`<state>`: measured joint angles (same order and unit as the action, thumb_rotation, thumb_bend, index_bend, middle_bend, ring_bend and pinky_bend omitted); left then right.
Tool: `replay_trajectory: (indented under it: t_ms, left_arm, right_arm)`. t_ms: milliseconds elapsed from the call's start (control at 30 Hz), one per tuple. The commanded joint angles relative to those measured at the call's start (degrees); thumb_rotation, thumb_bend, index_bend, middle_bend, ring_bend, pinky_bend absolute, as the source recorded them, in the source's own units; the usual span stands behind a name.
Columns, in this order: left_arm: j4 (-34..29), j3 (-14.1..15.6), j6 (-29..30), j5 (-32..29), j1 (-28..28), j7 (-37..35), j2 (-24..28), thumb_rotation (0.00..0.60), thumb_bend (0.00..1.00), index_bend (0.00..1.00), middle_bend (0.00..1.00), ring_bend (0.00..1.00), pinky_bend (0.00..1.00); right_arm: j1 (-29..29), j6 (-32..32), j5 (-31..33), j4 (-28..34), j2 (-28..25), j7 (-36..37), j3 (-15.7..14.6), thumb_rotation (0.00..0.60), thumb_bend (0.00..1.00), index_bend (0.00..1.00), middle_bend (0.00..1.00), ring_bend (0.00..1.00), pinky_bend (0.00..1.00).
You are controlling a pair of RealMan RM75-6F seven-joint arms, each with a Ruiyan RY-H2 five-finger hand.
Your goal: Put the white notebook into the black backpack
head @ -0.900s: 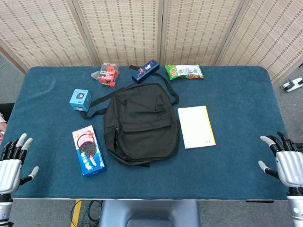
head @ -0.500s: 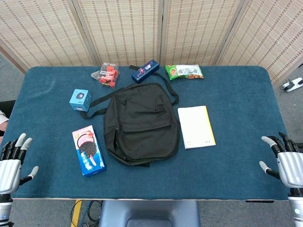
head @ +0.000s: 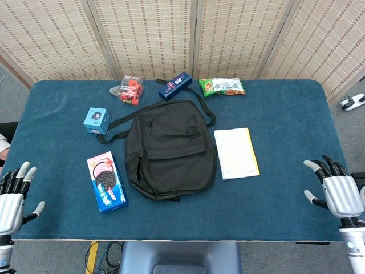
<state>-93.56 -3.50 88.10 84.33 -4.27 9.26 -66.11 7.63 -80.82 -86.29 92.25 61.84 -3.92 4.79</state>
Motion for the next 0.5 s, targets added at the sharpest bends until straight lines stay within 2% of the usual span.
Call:
replay_trajectory:
  t_ms: [33,233,500]
  left_arm:
    - [0.1,0.1,0.3,0.0,0.3,-0.1,-0.1,0.600,0.28,0.03,0.00,0.00,0.00]
    - [0.1,0.2,1.0,0.2,0.8,-0.3,0.1,0.600,0.28,0.03,0.00,0.00,0.00]
    - [-0.2,0.3,1.5,0.4,1.2,0.0,0.2,0.600,0.28,0.03,0.00,0.00,0.00]
  right_arm:
    - [2.4,2.7,-0.8,-1.8,0.4,0.5,0.5,0.600,0.16,0.22,0.24,0.10,0.17]
    - [7.9,9.3,-2.0,-6.1,2.4,1.1,1.0,0.600,0.13,0.22,0.24,0.10,0.16]
    - [15.3,18.0,-2.4,-16.5,9.0,4.5,1.1,0.600,0.07,0.22,0.24,0.10,0.17]
